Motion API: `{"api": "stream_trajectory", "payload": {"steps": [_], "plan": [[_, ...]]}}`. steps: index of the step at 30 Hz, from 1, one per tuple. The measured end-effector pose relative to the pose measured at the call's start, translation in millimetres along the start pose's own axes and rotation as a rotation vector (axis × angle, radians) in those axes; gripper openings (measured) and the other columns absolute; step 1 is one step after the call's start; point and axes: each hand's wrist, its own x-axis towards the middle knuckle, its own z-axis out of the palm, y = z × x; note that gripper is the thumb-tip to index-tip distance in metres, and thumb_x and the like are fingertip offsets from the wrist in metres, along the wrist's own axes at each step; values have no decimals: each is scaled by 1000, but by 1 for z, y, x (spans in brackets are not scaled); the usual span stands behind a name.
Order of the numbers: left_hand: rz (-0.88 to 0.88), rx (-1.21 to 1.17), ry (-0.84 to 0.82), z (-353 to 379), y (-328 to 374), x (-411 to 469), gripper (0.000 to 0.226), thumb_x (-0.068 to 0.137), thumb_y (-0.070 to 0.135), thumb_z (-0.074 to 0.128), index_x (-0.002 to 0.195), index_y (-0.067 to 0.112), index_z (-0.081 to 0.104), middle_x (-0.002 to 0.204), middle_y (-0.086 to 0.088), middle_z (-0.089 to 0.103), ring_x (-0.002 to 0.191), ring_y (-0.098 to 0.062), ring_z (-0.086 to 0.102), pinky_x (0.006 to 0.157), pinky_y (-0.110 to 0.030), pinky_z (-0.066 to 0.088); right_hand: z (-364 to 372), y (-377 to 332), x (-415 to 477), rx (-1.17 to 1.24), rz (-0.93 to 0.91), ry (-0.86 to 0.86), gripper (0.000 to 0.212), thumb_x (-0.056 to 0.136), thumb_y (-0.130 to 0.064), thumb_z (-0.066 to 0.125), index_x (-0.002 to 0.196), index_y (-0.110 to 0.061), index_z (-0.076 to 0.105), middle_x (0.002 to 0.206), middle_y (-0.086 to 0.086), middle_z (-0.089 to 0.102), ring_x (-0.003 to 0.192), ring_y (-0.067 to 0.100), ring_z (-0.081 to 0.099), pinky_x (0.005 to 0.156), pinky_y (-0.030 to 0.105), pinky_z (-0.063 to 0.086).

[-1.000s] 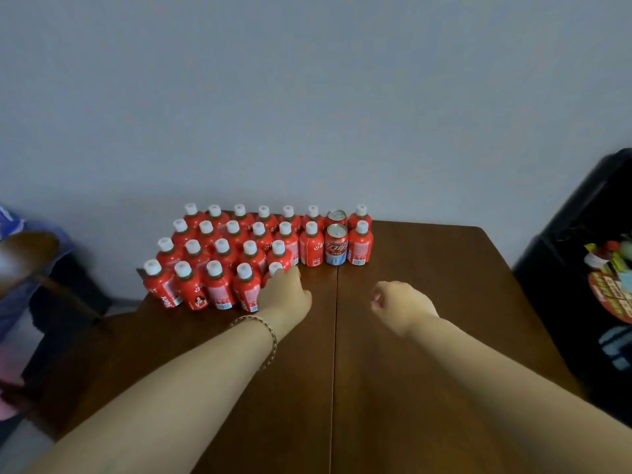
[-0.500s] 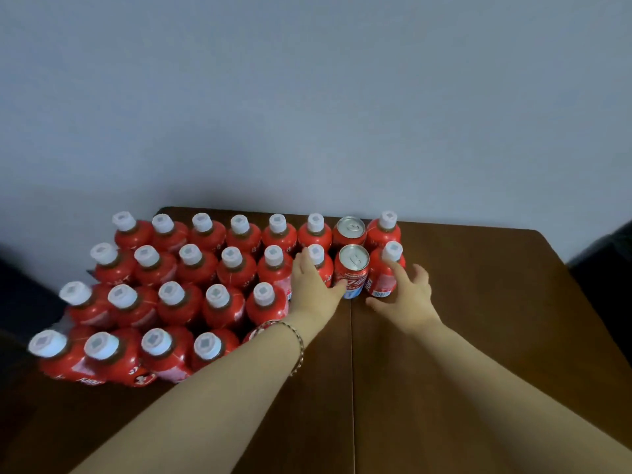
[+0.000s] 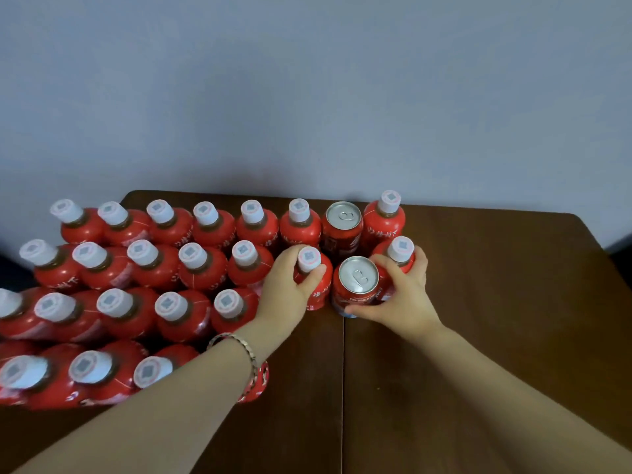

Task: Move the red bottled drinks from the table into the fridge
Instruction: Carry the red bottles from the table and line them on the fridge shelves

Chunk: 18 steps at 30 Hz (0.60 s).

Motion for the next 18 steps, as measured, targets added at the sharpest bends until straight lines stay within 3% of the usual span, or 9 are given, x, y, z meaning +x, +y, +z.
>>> {"api": "stream_trajectory", "payload": {"steps": [3, 5, 7, 9, 10, 12, 15, 18], "plan": [[6, -3, -196, -5, -3, -7, 35, 88, 16, 63, 121, 16, 55, 122, 4, 57, 116, -8, 50, 101, -23, 38, -10, 11, -19, -28, -64, -91, 76, 50, -37, 91, 101, -59, 38, 147, -2, -4, 140, 21, 5, 117, 37, 19], [10, -19, -330, -6, -4, -14, 37, 89, 20, 62, 123, 26, 52, 135, 3, 51, 134, -10, 36, 112, -32, 29, -16, 17, -32, -59, -91, -178, 79, 50, -39, 91, 105, -59, 37, 147, -7, -9, 141, 16, 2, 117, 31, 18], [22, -42, -433, -2, -1, -25, 48, 86, 28, 65, 123, 43, 40, 149, 6, 34, 143, -5, 10, 116, -33, 17, -21, 23, -46, -79, -127, -252, 81, 51, -44, 89, 110, -63, 37, 146, -15, -14, 142, 8, -6, 114, 21, 15], [10, -9, -490, 4, 3, -43, 88, 70, 41, 78, 128, 56, 14, 152, 21, 0, 142, -1, -9, 114, -29, 7, -25, 26, -59, -80, -138, -263, 92, 49, -50, 87, 117, -72, 29, 148, -15, -21, 135, -15, -14, 109, 8, 13], [6, 37, -477, 8, 4, -53, 110, 59, 46, 83, 129, 58, -1, 146, 29, -15, 141, -1, -14, 113, -29, 5, -27, 26, -65, -63, -113, -245, 98, 48, -52, 86, 119, -75, 22, 150, -13, -23, 129, -24, -15, 104, 0, 11], [26, 99, -377, 17, 2, -69, 133, 45, 49, 86, 128, 54, -18, 138, 33, -26, 140, -3, -16, 113, -28, 4, -28, 27, -77, -15, -79, -181, 104, 44, -58, 81, 121, -75, 13, 151, -14, -22, 126, -28, -12, 99, -6, 11], [-32, 79, -240, 27, -5, -80, 140, 42, 34, 92, 129, 49, -17, 140, 22, -17, 137, 0, -9, 113, -25, 9, -24, 35, -82, 105, -36, -107, 110, 41, -66, 80, 122, -72, 7, 153, -18, -1, 137, -14, 11, 107, 6, 24], [-31, 58, -201, 34, -11, -83, 137, 39, 35, 91, 132, 46, -9, 143, 15, -16, 135, 3, -7, 110, -18, 10, -25, 43, -73, 176, 74, -138, 127, 35, -62, 84, 125, -68, -5, 146, -22, 20, 132, -10, 27, 107, 12, 26]]}}
